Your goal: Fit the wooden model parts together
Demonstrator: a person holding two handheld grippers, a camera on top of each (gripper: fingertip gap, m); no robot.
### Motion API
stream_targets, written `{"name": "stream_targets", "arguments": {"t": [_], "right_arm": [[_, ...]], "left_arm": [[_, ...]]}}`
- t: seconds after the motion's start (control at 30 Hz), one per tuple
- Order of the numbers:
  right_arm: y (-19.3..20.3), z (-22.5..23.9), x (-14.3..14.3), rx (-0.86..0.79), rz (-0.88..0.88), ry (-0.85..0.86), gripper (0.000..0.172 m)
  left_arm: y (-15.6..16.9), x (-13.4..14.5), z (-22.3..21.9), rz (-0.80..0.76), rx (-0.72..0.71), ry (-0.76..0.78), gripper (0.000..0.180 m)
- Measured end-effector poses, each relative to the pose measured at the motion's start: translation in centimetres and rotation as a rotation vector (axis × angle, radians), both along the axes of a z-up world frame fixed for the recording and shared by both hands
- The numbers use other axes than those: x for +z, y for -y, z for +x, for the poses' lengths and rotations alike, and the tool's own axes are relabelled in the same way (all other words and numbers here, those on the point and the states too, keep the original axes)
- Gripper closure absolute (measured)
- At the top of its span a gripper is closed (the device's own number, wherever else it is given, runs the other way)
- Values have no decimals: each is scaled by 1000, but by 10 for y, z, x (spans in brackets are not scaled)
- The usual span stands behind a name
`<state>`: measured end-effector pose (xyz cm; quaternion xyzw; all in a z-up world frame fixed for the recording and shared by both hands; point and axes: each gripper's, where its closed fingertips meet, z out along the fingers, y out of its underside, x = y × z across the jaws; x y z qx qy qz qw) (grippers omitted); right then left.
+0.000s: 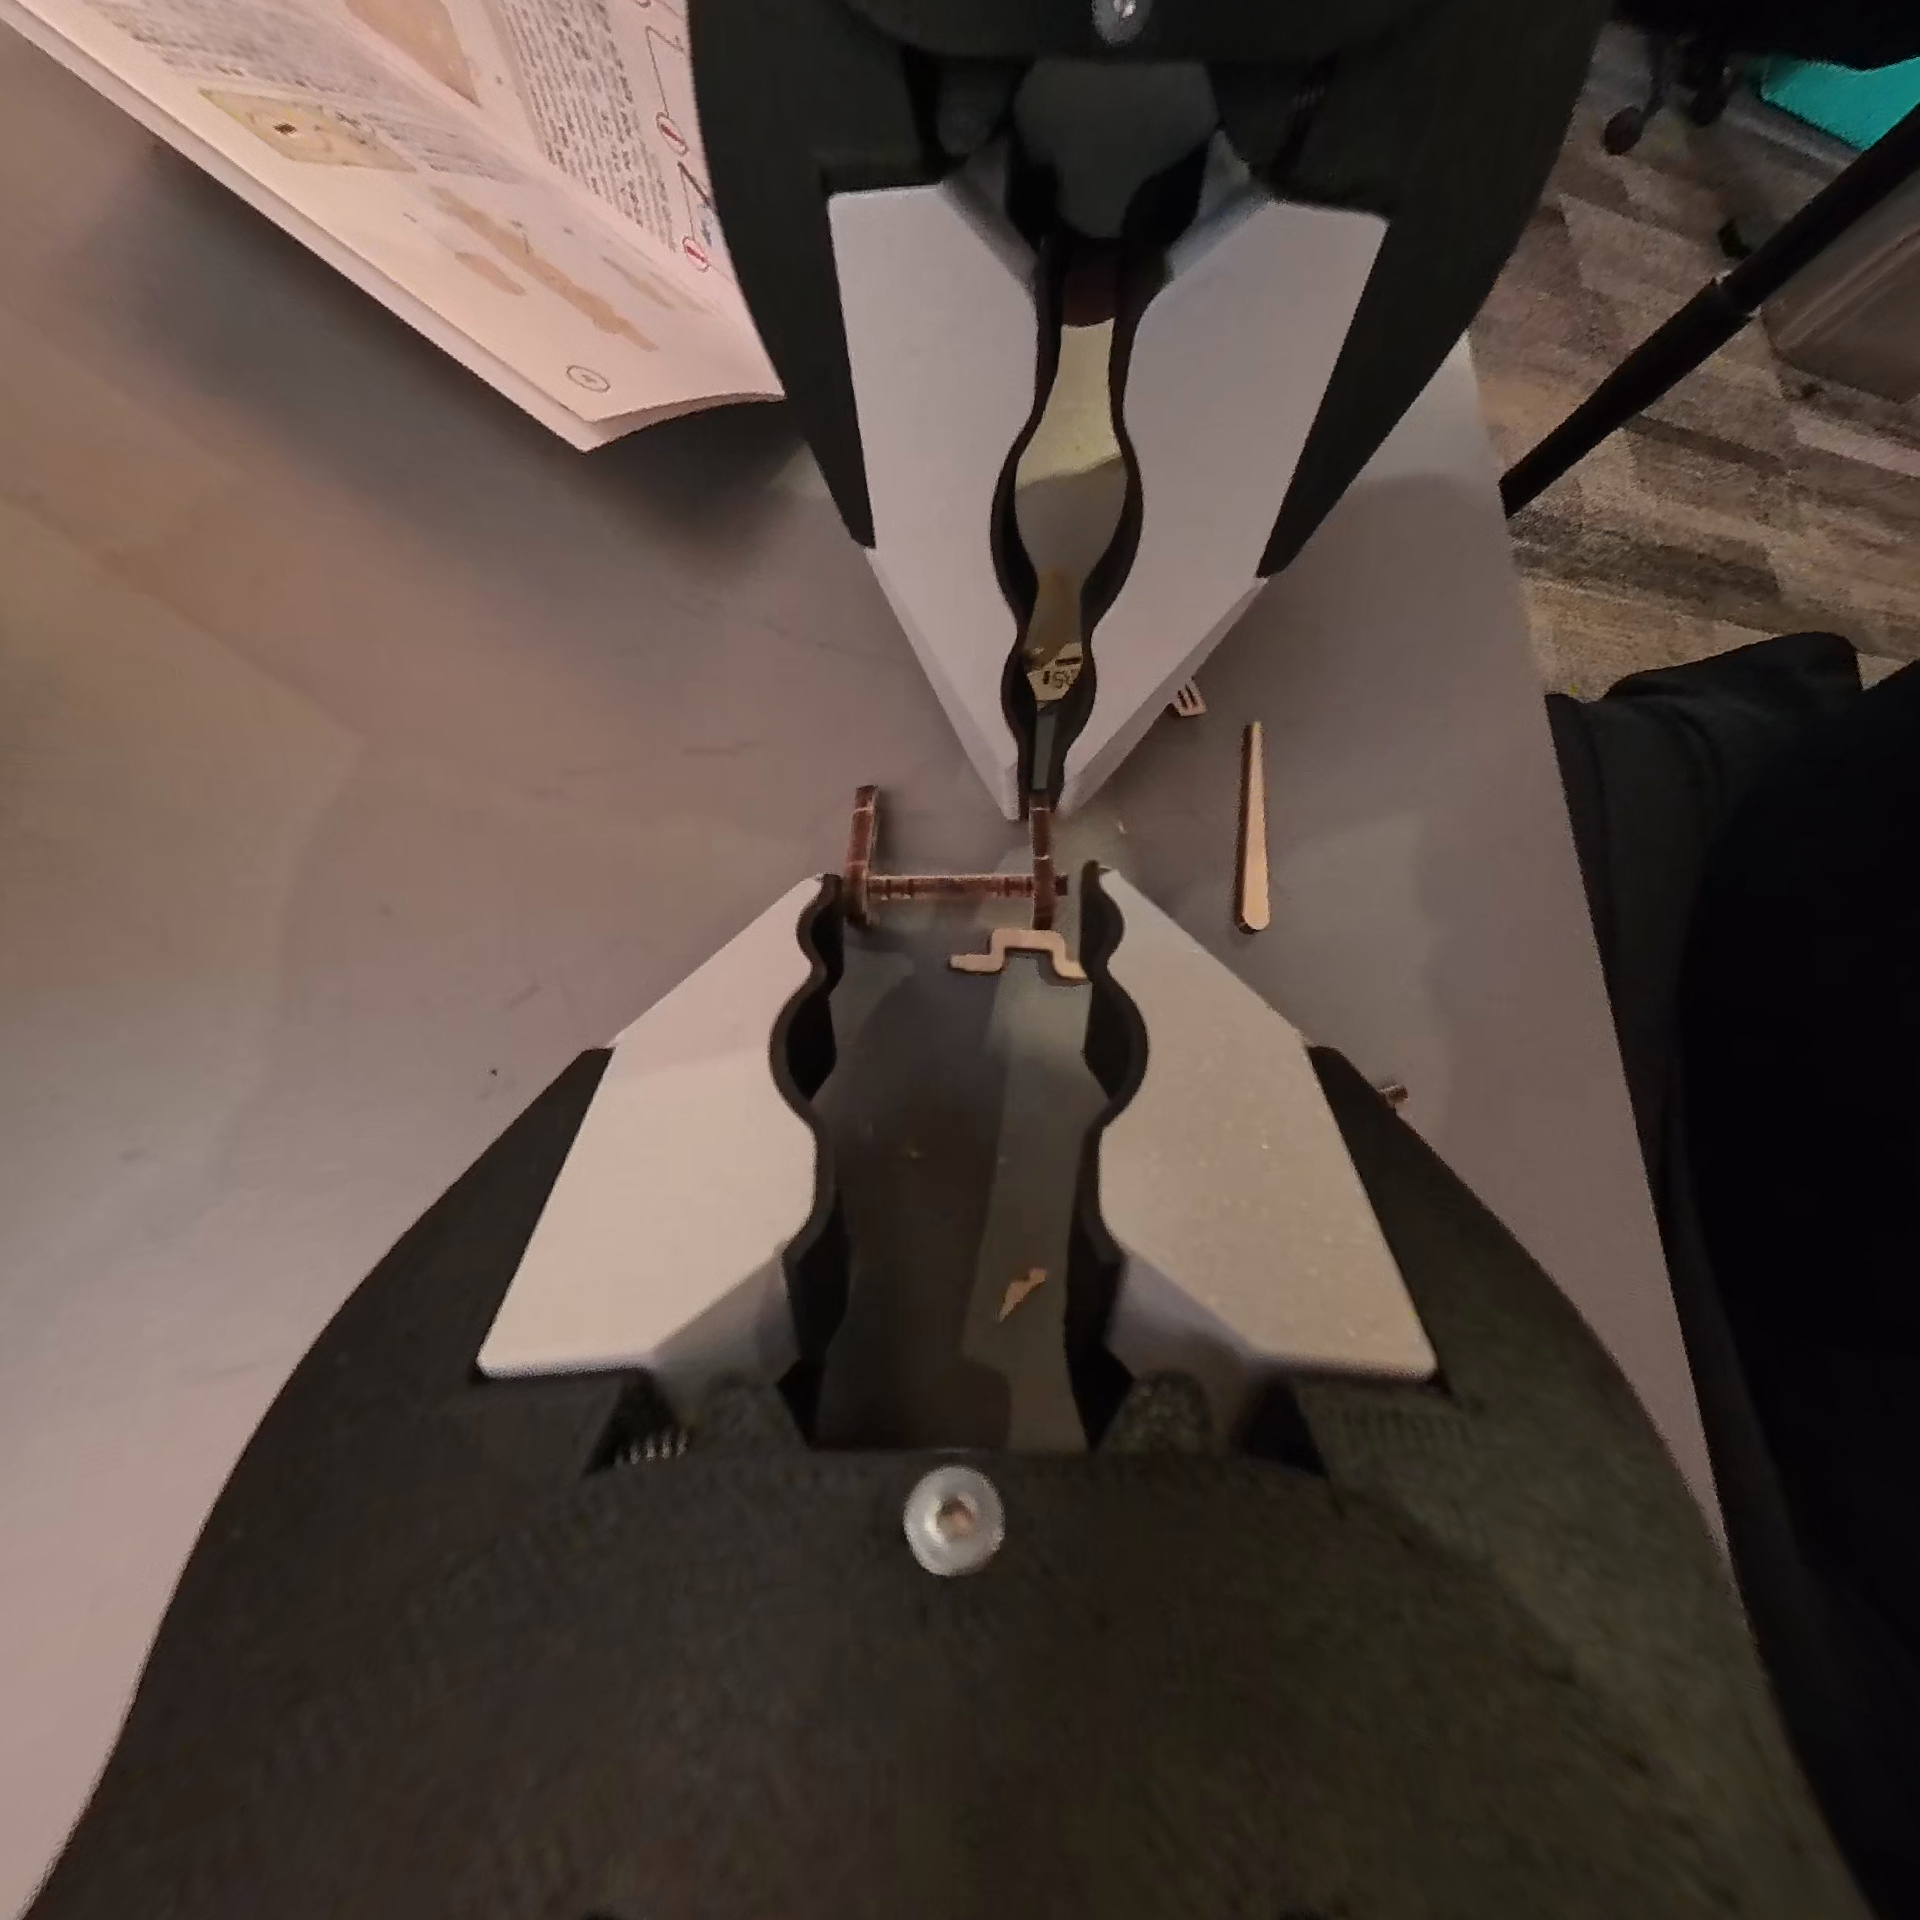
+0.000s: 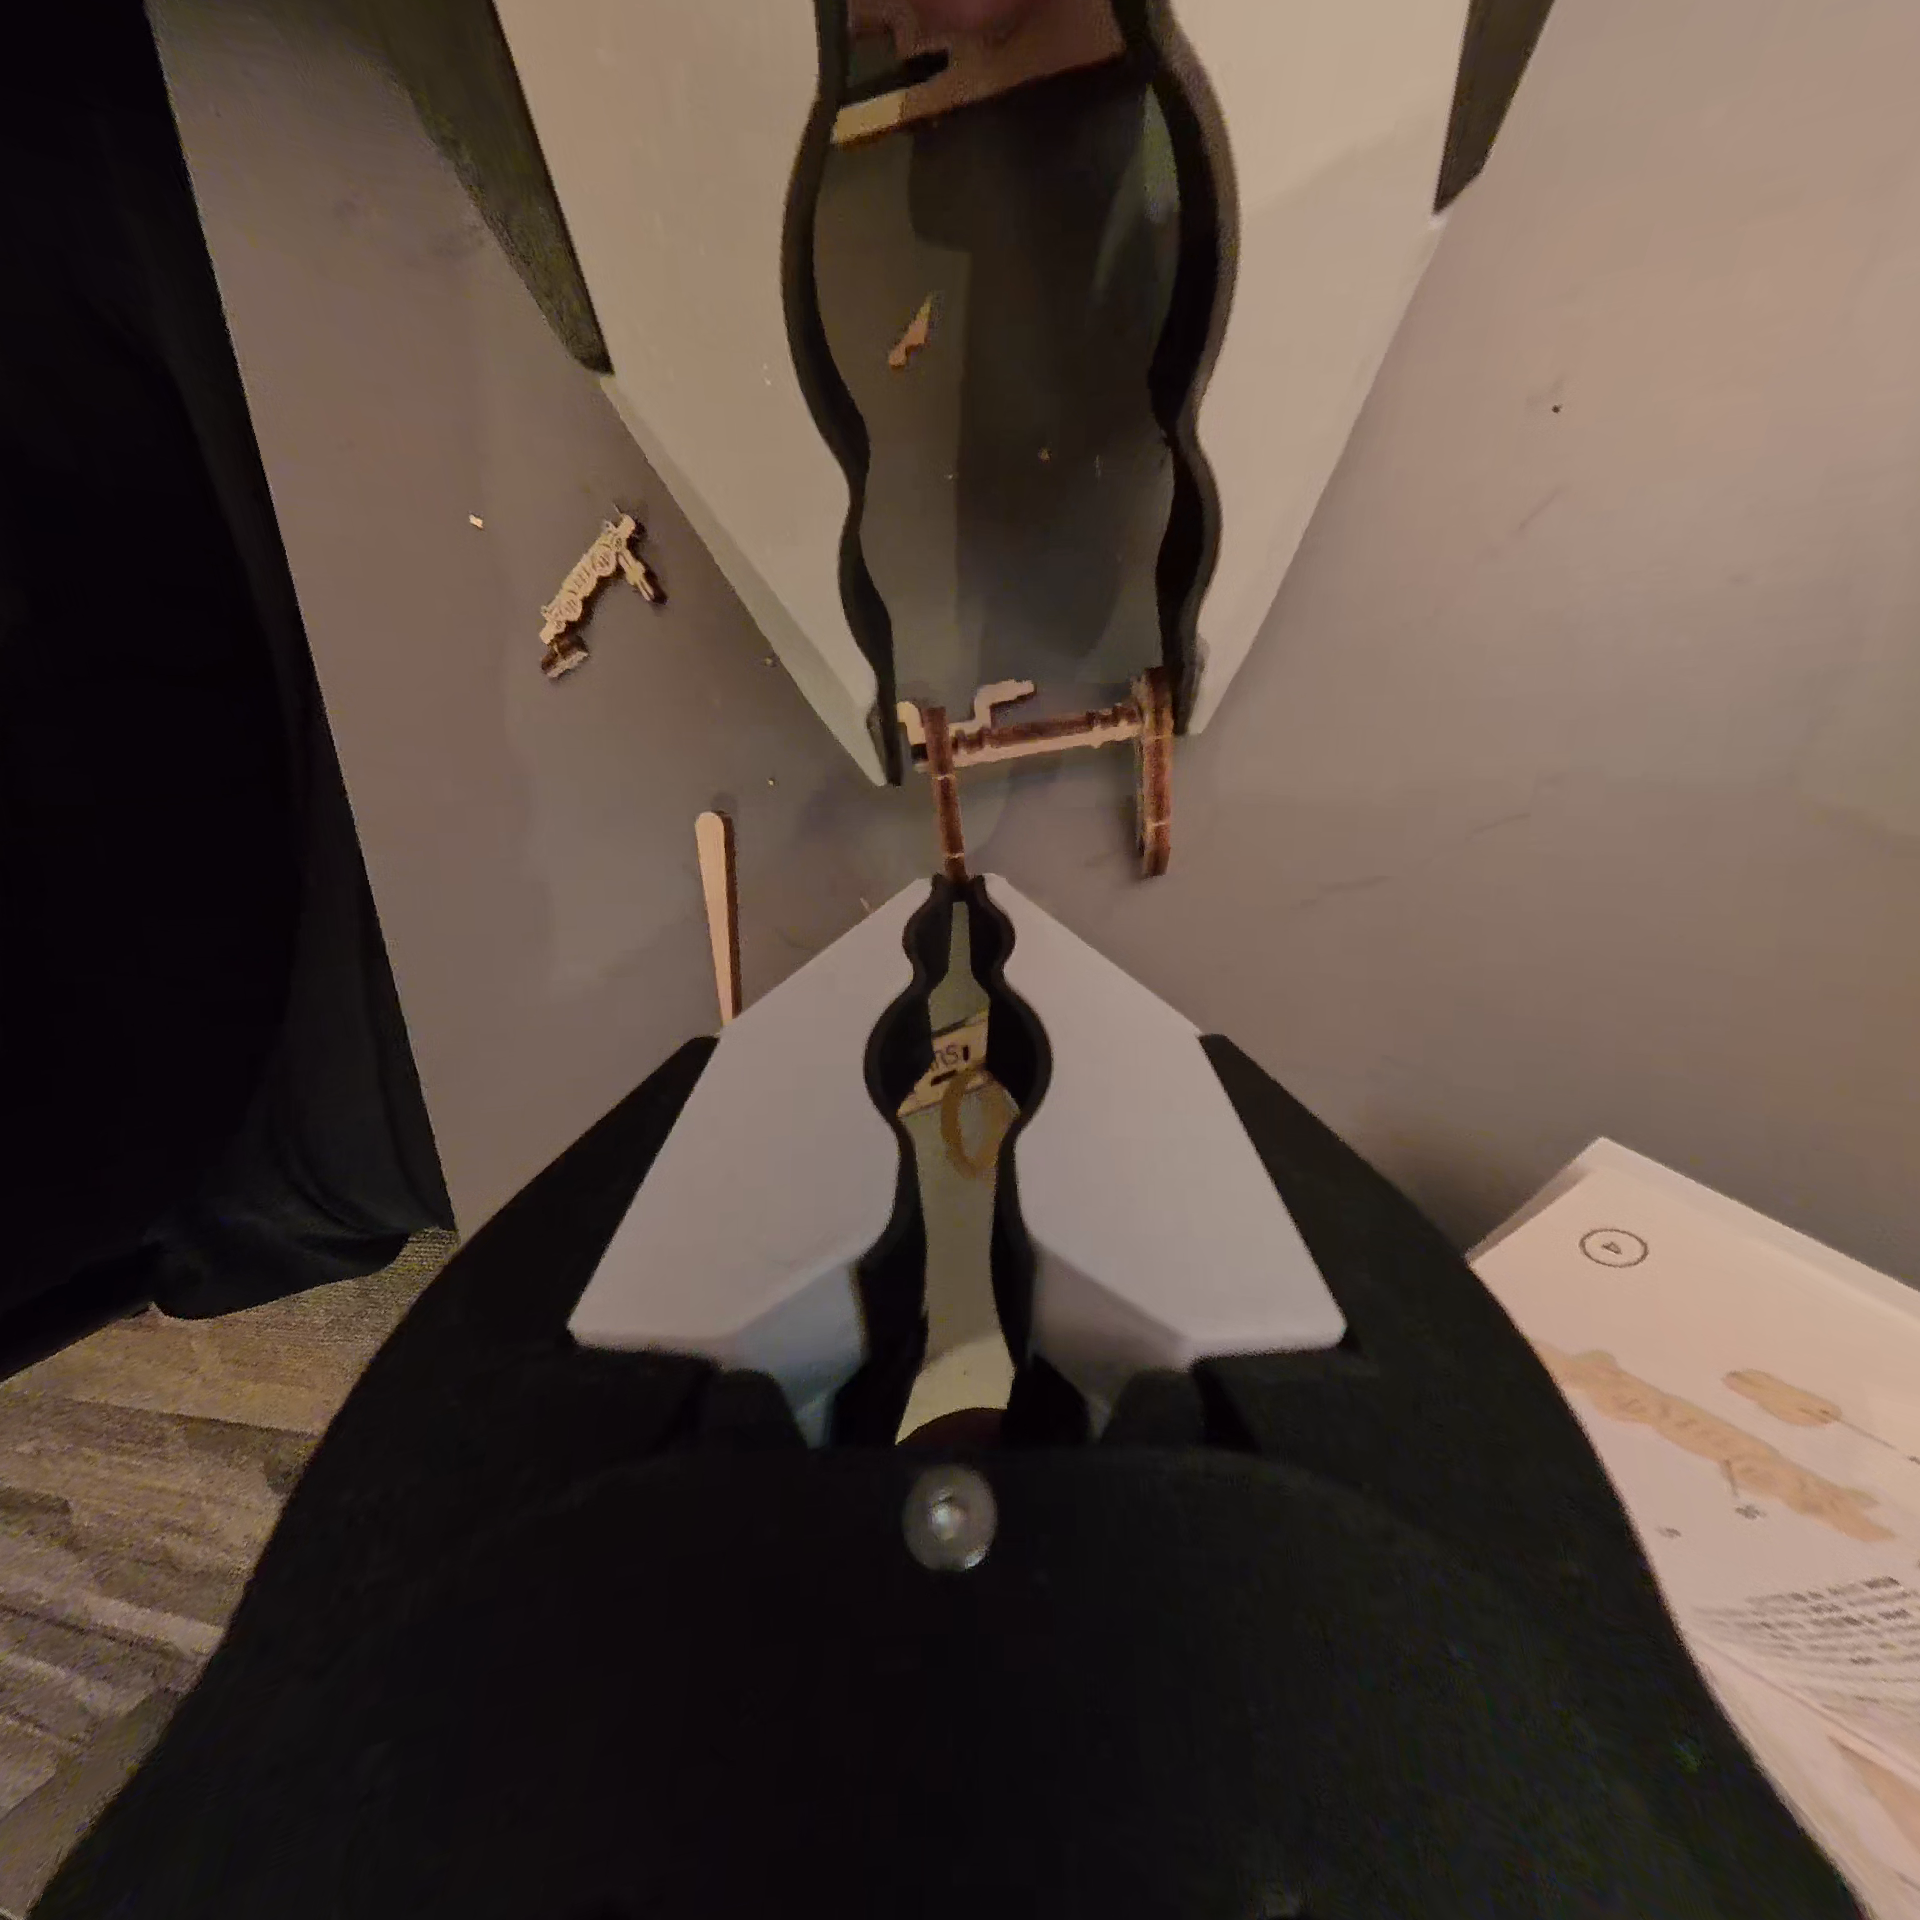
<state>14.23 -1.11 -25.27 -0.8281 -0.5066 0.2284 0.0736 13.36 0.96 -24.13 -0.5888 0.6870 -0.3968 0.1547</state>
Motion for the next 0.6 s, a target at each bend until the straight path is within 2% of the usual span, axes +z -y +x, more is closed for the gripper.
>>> {"name": "stream_targets", "arguments": {"t": [0.03, 0.13, 0.37, 0.6], "right_arm": [[1, 0, 0, 1, -3, -4, 171], [1, 1, -1, -2, 3, -3, 171], [1, 0, -1, -7, 6, -14, 171], [-1, -1, 0, -21, 13, -30, 171]], "left_arm": [[1, 1, 0, -10, -4, 3, 133], [1, -2, 0, -14, -19, -12, 127], [-1, -3, 5, 4, -30, -13, 139], [-2, -1, 5, 20, -31, 3, 139]]}}
